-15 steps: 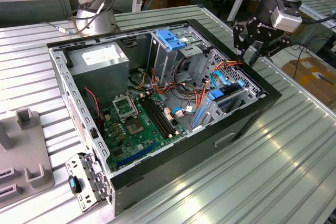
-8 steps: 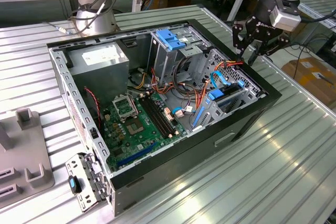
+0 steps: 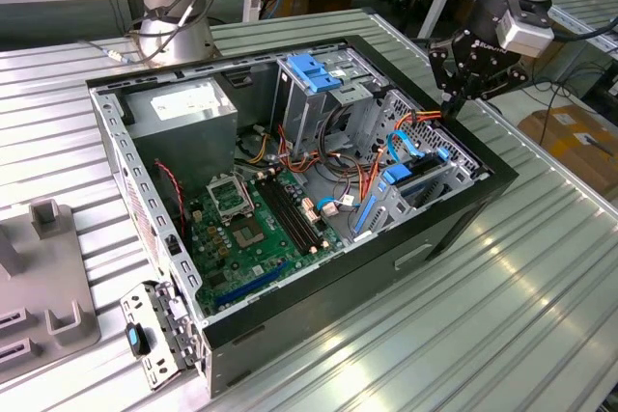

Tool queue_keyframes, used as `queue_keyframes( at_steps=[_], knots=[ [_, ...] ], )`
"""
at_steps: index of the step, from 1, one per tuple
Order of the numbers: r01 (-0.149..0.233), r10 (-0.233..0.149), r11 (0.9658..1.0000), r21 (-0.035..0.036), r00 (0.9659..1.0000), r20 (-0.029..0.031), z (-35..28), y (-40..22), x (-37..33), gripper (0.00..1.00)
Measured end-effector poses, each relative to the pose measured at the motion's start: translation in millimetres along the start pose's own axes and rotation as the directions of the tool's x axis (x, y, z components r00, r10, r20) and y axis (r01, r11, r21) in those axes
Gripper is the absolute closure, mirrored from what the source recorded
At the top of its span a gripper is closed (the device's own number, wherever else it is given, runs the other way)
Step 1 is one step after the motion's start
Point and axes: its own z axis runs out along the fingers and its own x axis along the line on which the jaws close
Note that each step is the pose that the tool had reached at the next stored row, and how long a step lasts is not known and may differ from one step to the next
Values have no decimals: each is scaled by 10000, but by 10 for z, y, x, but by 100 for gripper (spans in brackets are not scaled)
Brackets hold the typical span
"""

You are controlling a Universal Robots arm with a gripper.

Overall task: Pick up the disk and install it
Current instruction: 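Insert the second disk wire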

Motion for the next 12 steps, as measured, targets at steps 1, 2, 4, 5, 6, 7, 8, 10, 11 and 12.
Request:
queue_keyframes(
  at_steps=[1,2,4,5,6,7,8,10,11,12],
  knots=[
    [1,-1,10000,0,10000,0,0,0,0,83],
    [3,-3,10000,0,10000,1,0,0,0,83],
    [5,-5,10000,0,10000,1,0,0,0,83],
    [6,-6,10000,1,10000,1,0,0,0,83],
    [7,-7,10000,0,10000,1,0,0,0,83],
    [8,-8,10000,0,10000,1,0,0,0,83],
    [9,-9,10000,0,10000,1,0,0,0,83],
    [10,-10,10000,0,10000,1,0,0,0,83],
    [11,-11,10000,1,10000,2,1,0,0,83],
    [12,-12,10000,0,10000,0,0,0,0,83]
  ],
)
